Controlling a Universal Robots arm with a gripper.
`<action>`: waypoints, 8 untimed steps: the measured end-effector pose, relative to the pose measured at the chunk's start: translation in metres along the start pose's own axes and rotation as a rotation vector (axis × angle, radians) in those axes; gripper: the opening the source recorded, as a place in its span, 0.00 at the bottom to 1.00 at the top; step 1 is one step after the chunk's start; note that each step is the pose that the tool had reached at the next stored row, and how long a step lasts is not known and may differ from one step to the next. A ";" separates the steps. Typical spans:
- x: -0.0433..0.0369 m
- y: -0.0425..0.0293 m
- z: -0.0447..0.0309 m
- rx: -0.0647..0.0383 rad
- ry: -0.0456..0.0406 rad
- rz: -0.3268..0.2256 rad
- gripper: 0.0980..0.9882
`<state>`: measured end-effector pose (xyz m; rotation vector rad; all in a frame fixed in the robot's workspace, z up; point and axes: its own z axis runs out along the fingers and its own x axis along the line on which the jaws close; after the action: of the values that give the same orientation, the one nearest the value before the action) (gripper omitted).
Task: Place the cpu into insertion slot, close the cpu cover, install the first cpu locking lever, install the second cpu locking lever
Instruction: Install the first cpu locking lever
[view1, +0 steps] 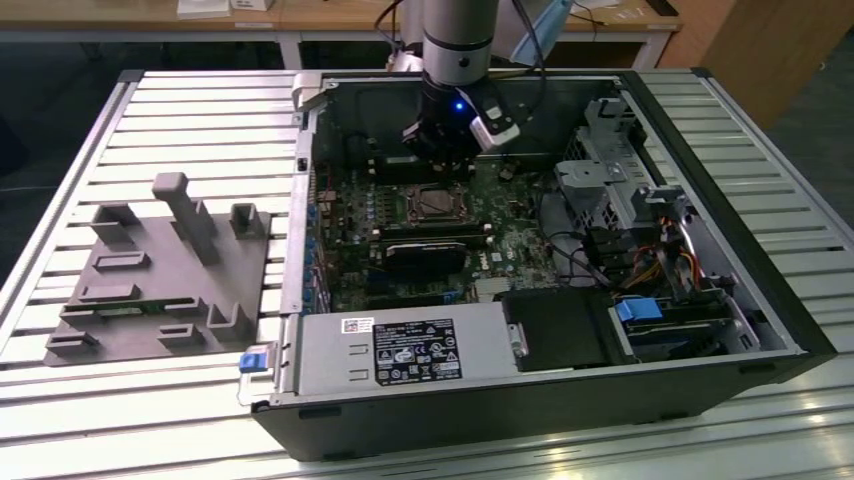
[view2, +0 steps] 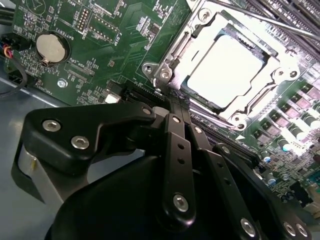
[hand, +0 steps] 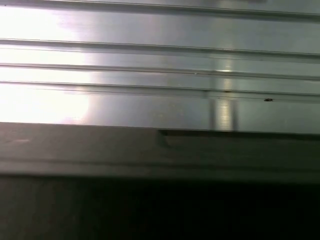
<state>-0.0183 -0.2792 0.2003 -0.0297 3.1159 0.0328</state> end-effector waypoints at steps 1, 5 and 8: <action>0.0000 0.0000 0.0003 0.002 0.0001 0.000 0.01; -0.0003 0.0000 0.0008 0.008 0.0003 0.000 0.01; -0.0004 0.0000 0.0014 0.014 0.0003 0.000 0.01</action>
<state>-0.0178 -0.2792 0.1990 -0.0300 3.1162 0.0116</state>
